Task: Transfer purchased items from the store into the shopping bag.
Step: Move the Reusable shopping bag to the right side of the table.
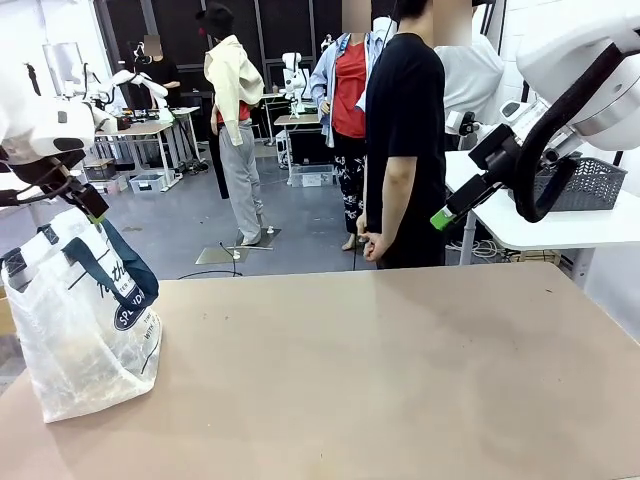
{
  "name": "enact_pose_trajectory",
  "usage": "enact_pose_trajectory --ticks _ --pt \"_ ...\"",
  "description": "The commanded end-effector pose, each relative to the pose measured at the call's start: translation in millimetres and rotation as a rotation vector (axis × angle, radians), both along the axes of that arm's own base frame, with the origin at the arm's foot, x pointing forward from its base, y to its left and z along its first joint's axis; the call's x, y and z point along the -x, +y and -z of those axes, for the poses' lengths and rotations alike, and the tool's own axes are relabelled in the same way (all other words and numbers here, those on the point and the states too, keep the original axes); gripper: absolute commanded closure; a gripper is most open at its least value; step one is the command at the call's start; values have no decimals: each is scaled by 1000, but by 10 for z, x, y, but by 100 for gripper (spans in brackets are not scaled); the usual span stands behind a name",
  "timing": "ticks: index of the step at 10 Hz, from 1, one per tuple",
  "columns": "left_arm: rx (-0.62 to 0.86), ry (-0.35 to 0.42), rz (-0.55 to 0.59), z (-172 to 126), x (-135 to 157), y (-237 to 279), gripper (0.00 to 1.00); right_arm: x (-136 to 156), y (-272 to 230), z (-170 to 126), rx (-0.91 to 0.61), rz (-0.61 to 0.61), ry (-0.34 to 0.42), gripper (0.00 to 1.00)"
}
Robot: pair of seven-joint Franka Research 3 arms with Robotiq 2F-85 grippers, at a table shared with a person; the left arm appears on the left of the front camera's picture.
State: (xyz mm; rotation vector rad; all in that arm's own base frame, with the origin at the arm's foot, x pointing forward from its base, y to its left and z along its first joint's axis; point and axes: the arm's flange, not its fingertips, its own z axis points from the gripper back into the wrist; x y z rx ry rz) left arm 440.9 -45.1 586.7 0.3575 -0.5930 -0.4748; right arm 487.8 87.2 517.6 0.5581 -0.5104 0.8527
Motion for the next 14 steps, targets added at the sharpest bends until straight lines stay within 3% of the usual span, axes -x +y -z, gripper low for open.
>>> enact_pose_trajectory --ticks 1,11,12,14 --pt "9 -5 -18 -32 50 9 0 -15 8 -32 2 7 22 0" --pt "0 -8 -2 -41 34 6 0 -15 8 -32 2 7 22 0" --pt "51 22 42 -97 183 37 0 0 0 0 0 0 0 0" --pt "209 160 134 -28 296 -58 0 15 86 -63 -85 -112 29 0"
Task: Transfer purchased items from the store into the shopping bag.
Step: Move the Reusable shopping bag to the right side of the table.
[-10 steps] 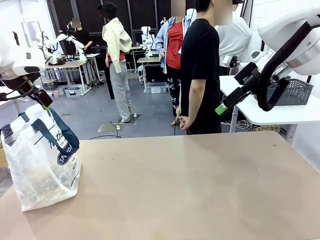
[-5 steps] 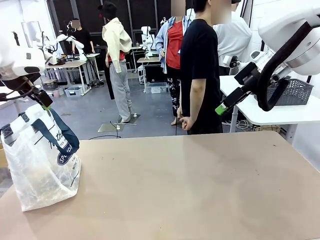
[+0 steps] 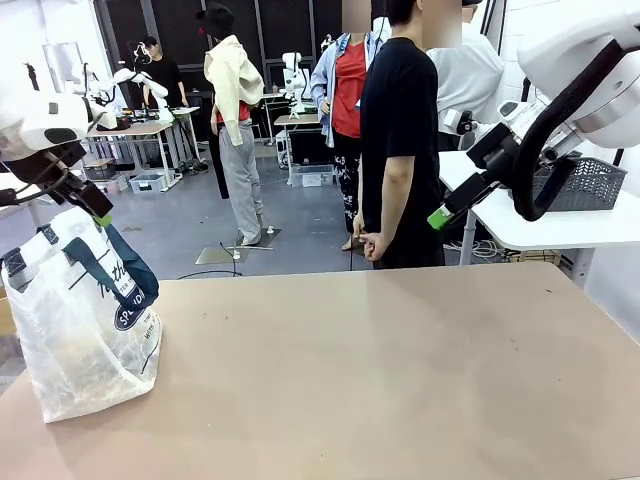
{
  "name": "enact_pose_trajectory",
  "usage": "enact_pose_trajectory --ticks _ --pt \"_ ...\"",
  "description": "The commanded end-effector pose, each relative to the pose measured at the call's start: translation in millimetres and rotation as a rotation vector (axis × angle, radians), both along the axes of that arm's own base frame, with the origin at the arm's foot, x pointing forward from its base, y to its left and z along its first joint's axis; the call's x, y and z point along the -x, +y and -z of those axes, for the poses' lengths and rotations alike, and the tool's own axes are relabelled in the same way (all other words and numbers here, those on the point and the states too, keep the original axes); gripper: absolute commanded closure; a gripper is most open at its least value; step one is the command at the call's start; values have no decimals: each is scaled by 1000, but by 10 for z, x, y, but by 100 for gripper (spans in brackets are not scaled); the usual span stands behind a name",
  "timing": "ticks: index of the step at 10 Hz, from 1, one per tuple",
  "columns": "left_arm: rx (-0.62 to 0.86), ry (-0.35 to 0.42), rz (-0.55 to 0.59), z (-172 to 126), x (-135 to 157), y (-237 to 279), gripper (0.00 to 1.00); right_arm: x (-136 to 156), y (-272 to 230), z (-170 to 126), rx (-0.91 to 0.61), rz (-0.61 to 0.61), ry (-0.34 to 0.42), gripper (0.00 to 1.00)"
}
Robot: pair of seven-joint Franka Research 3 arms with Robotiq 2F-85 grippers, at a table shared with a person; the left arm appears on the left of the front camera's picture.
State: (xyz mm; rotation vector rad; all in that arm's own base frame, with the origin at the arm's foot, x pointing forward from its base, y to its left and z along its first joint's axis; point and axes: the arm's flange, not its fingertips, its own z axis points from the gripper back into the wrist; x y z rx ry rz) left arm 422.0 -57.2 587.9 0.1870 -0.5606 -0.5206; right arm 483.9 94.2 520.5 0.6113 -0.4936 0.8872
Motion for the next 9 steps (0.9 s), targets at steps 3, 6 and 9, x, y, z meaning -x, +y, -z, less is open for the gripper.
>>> enact_pose_trajectory --ticks 3,6,9 --pt "255 186 181 162 175 -40 0 -35 -29 -22 -72 -143 0 0" --pt "437 193 341 360 200 -260 0 -47 -11 36 99 -257 -130 0" --pt "499 119 492 538 151 -370 0 -109 -29 45 132 -299 -189 0"
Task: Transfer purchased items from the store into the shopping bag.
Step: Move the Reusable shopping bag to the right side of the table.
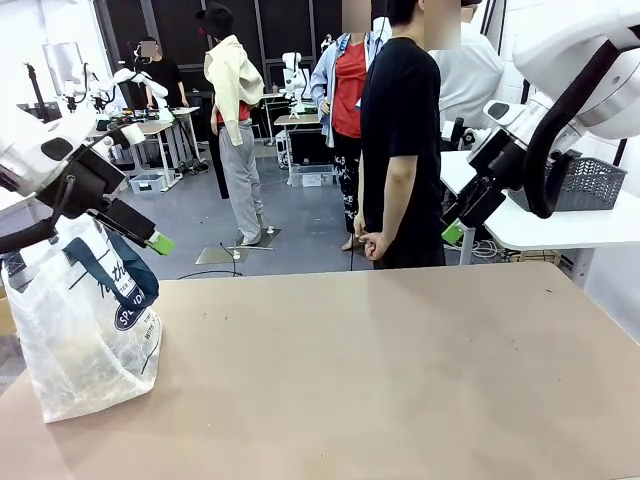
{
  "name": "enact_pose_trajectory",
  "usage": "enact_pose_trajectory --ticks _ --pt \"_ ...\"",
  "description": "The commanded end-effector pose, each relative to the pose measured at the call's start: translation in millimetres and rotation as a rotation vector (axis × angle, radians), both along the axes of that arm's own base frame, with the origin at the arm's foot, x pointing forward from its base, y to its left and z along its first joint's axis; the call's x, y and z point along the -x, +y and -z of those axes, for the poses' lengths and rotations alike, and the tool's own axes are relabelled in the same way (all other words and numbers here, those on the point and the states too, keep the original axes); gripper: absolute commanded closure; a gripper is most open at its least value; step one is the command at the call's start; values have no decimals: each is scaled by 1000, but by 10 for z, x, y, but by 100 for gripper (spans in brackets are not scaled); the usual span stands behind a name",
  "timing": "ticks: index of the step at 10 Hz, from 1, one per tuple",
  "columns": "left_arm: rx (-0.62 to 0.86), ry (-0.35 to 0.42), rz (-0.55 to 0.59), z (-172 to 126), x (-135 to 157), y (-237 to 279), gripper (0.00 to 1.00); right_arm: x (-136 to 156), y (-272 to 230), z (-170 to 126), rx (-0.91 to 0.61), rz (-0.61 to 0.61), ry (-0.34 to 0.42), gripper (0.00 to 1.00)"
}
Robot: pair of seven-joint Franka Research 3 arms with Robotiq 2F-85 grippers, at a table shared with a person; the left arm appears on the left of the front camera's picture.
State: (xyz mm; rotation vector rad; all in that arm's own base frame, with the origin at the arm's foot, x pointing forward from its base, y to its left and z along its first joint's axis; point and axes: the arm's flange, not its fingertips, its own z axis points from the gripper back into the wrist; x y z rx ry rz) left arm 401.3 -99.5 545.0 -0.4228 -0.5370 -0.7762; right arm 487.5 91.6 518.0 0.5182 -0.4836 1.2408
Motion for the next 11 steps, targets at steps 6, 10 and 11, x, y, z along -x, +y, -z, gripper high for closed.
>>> enact_pose_trajectory --ticks 6,10,11 --pt "56 -144 159 146 20 -74 0 -70 -27 -12 8 9 -51 0" --pt "56 -144 159 146 20 -74 0 -70 -27 -12 8 9 -51 0" --pt "56 -144 159 146 20 -74 0 -70 -27 -12 8 9 -51 0"
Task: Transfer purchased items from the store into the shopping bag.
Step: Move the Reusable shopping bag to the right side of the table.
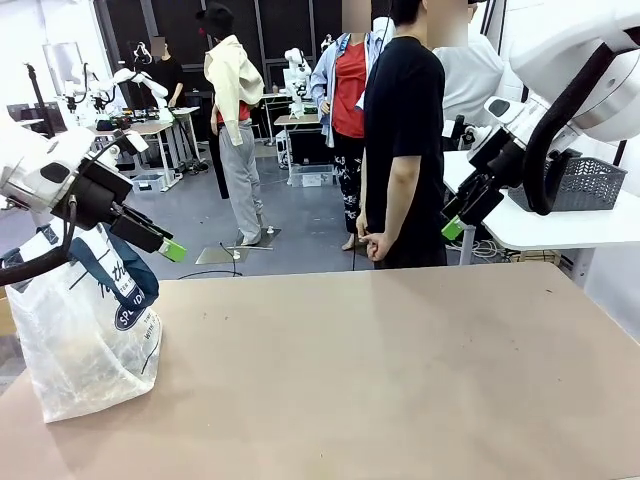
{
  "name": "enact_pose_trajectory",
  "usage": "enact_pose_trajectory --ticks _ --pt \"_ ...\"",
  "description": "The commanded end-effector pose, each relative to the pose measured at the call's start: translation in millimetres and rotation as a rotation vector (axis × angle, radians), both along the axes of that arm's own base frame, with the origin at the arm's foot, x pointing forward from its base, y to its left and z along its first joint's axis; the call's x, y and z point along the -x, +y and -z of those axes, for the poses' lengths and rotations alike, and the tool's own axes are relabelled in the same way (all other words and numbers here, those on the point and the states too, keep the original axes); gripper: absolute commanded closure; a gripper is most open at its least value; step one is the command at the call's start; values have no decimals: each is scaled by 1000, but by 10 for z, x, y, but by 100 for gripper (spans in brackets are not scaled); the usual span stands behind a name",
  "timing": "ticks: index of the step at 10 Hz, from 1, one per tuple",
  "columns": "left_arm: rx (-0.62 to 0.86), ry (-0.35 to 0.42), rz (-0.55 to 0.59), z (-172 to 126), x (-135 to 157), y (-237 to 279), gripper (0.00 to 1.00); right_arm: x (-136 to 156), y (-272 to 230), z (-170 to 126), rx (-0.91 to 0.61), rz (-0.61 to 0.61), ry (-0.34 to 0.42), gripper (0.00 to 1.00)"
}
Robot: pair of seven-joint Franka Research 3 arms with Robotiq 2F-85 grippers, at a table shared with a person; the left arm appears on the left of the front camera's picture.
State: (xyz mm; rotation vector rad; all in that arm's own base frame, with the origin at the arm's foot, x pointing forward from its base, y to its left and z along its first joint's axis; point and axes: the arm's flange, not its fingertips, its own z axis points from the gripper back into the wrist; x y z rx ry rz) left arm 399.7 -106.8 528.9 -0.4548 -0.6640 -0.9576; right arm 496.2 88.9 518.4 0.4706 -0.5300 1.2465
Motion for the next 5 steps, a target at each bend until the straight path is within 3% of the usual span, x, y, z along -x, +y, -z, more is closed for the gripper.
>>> enact_pose_trajectory --ticks 1,5 --pt "13 4 -1 -15 3 0 0 17 0 -8 -1 -6 7 0" --pt "13 4 -1 -15 3 0 0 17 0 -8 -1 -6 7 0"
